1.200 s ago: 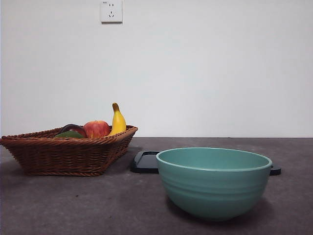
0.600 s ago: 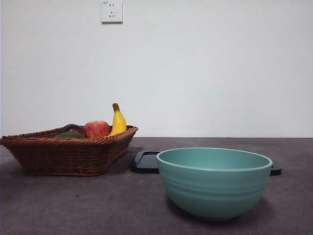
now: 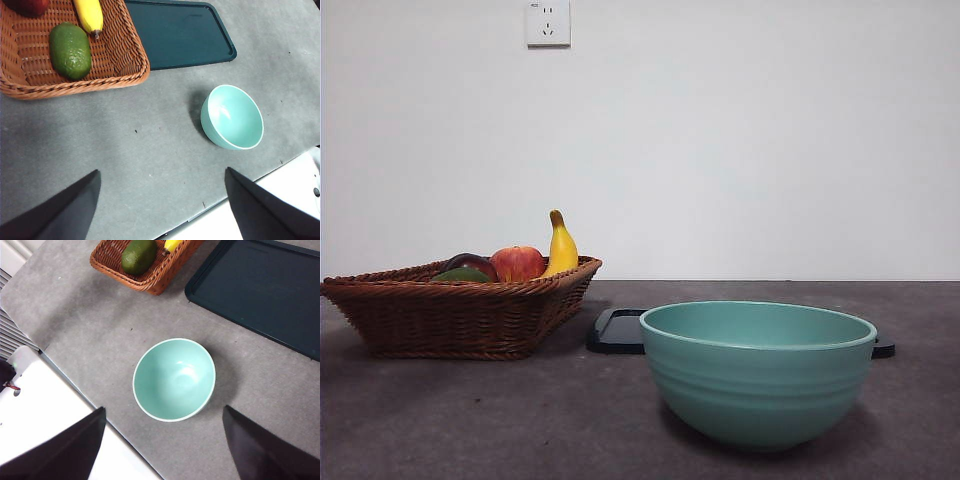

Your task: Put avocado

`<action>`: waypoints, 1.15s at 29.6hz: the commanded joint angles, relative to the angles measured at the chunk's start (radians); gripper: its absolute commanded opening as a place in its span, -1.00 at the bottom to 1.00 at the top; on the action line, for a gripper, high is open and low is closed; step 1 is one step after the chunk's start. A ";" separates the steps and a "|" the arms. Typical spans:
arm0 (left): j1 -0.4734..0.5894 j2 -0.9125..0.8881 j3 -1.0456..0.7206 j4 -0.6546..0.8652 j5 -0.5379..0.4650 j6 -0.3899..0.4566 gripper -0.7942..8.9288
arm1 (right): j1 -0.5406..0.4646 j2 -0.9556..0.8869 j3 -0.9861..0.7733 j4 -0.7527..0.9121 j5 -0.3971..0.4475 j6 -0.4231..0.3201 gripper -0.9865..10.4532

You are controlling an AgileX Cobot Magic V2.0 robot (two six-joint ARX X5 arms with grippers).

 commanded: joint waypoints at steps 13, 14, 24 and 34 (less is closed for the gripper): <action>-0.060 0.228 0.037 0.219 -0.110 -0.031 -0.01 | 0.005 0.006 0.019 0.006 -0.002 -0.010 -0.16; -0.070 0.258 0.045 0.237 -0.134 -0.031 -0.01 | 0.005 0.006 0.019 0.006 -0.002 -0.010 -0.16; -0.173 0.589 0.208 0.344 -0.328 -0.027 -0.01 | 0.005 0.006 0.019 0.006 -0.002 -0.009 -0.16; -0.235 0.933 0.356 0.399 -0.469 0.006 -0.01 | 0.005 0.006 0.019 0.005 -0.002 -0.004 -0.16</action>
